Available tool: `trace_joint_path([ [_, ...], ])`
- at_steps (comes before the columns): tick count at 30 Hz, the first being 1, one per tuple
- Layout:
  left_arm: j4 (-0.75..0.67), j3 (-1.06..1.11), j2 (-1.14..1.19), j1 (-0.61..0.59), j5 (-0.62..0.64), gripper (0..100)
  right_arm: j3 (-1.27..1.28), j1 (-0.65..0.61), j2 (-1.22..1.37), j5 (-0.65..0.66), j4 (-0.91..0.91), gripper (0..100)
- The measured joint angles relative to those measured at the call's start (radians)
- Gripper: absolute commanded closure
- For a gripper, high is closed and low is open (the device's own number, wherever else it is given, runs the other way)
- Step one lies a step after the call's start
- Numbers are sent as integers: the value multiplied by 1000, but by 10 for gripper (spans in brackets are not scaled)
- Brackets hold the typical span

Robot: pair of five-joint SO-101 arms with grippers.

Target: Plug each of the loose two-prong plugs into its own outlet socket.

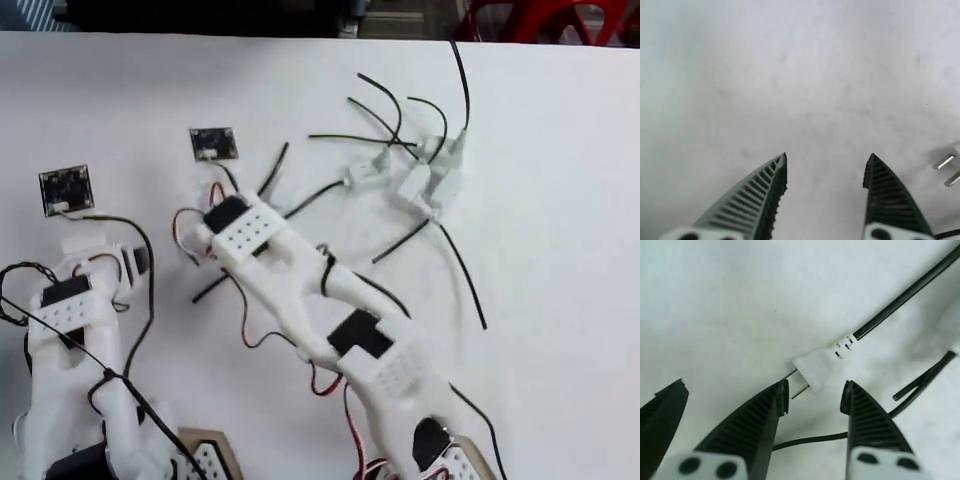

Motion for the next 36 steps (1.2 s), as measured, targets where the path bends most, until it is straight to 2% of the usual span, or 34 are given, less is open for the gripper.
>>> trace_joint_path([
  [17,0,0,0,0,0,746,-152,51,160,-87,11,830],
  [25,0,0,0,0,0,746,-273,44,267,-89,12,951],
  [36,0,0,0,0,0,747,-396,40,305,-92,164,981],
])
